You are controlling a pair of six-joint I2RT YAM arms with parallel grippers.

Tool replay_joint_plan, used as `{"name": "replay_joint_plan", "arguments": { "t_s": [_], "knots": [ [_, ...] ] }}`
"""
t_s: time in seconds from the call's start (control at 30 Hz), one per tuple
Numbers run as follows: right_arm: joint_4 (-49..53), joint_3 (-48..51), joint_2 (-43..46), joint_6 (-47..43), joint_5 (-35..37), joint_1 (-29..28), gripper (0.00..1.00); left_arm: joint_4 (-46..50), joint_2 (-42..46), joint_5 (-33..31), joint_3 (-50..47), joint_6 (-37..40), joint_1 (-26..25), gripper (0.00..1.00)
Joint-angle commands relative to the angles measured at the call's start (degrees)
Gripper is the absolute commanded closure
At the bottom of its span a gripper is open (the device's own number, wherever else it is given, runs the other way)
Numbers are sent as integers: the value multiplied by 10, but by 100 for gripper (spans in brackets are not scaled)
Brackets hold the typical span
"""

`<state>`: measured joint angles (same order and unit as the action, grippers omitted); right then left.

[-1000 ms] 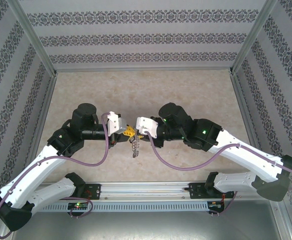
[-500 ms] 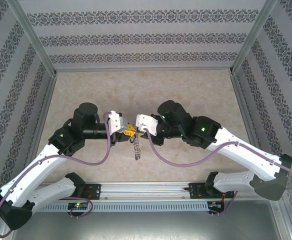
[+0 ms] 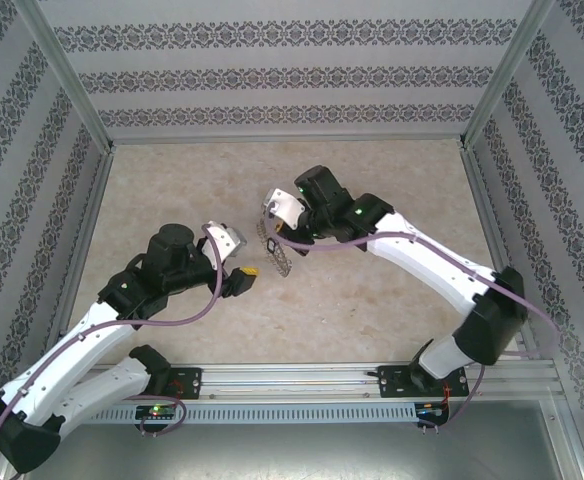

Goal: Put the keys on the keyring

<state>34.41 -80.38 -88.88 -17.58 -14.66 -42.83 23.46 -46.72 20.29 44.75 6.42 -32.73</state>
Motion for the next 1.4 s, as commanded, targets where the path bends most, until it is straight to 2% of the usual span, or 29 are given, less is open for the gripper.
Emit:
{"name": "replay_joint_plan", "arguments": {
  "t_s": [0.0,0.2,0.3,0.5,0.7,0.77,0.9,0.93,1.0,1.17,1.27,1.37],
  "knots": [
    [-75,7,-43,57,-49,11,100,-42,20,-56,-22,-72,17,23],
    [-147,38,-106,139,-70,24,100,-57,19,-68,-28,-88,29,14],
    [-186,76,-105,161,-82,31,100,-57,17,-75,-30,-89,31,12],
    [-200,139,-79,182,-74,50,98,-64,17,-70,-33,-90,34,11],
    [-220,206,-37,193,-83,64,80,-88,-3,-53,-34,-96,33,8],
    [-234,230,-12,197,-85,64,73,-92,-12,-49,-29,-98,33,1],
    [-259,282,62,207,-66,64,52,-110,-20,-71,-24,-110,34,0],
    [-259,295,85,209,-53,66,42,-117,-20,-78,-26,-113,34,0],
    [-255,320,134,213,-26,72,4,-130,-24,-108,-29,-125,35,0],
    [-230,384,276,206,79,114,2,-173,-30,-195,-54,-128,51,0],
    [-247,435,361,203,152,161,2,-210,-47,-202,-71,-120,96,0],
    [-319,511,448,204,204,228,2,-226,-79,-211,-76,-123,151,0]
  ]
}}
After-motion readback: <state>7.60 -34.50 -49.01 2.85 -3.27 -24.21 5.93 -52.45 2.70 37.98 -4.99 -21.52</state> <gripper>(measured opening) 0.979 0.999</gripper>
